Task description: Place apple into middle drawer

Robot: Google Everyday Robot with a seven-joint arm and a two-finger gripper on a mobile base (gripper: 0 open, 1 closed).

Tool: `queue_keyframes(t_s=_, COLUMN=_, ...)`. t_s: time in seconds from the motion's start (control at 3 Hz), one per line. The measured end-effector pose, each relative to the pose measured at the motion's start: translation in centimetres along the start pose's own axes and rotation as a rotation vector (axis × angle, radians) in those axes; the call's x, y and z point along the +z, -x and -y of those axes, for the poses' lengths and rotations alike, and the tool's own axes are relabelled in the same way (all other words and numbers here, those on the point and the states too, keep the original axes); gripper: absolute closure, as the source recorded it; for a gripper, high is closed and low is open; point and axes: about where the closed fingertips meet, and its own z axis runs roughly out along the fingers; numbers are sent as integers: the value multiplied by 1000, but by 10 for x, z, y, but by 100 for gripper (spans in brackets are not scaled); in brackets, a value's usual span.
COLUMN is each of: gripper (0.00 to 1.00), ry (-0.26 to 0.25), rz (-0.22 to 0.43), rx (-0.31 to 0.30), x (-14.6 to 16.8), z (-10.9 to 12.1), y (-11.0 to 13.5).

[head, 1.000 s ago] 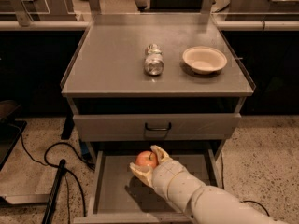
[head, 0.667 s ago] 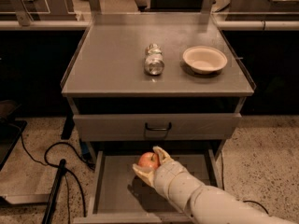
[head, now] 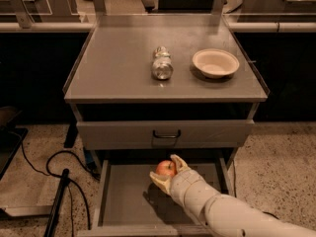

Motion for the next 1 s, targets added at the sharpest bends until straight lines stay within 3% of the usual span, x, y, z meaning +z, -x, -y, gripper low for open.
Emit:
queue_keyframes(t_s=0.33, gripper=100, ry=-23, rz=-16, rx=24, x=6, z=10, y=-19)
queue_keyframes(t_s=0.67, gripper=100, ry=-6, rz=-22, rx=82, x=16, z=12, y=-42)
queue_keyframes(t_s=1.0, gripper=100, ry=-6, rz=-22, rx=82, x=16, z=12, y=-42)
